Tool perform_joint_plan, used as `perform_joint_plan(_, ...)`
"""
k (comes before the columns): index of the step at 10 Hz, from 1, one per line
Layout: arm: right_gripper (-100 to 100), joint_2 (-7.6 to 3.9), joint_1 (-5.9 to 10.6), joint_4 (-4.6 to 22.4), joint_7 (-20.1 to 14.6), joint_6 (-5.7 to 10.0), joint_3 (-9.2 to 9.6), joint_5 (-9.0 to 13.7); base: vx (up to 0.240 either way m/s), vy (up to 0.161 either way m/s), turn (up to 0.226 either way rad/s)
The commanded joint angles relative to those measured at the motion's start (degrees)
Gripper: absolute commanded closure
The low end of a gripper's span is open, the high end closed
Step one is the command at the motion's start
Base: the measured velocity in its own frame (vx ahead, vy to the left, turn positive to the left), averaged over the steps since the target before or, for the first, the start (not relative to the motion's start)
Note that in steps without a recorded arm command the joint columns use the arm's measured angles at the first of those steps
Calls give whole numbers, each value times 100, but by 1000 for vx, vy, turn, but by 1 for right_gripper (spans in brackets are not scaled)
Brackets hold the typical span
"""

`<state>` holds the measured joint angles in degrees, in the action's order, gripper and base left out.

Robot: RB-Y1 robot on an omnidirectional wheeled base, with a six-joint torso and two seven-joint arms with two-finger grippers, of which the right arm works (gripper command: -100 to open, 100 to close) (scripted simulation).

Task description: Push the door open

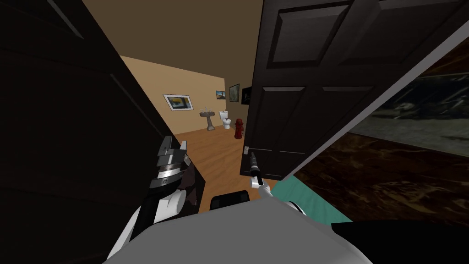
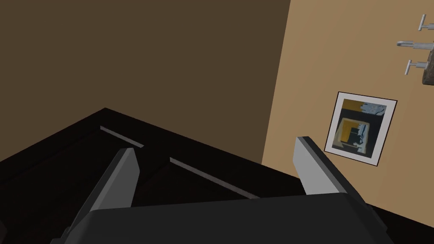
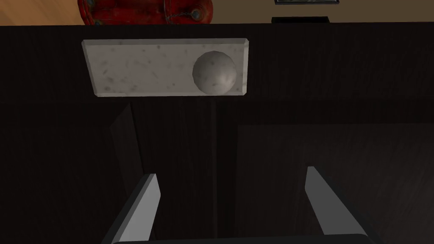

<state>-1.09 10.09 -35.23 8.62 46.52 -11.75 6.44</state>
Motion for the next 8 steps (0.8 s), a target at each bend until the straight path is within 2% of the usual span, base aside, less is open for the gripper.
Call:
perform_joint_plan(1,-100,-54,29,101,-2,94,-25,15,198,-4,41)
perform_joint_plan(3,-100,0,11,118,-3,144,-44,24,237,-19,38)
perform_joint_plan(5,-100,126,-3,131,-3,182,-58,32,212,-3,27)
perform_joint_plan(6,-100,68,35,208,-12,209,-56,32,89,4,-14)
perform_joint_plan(7,100,68,35,208,-12,209,-56,32,-20,2,10)
perform_joint_plan(8,100,68,35,208,-12,209,-56,32,-34,-2,9)
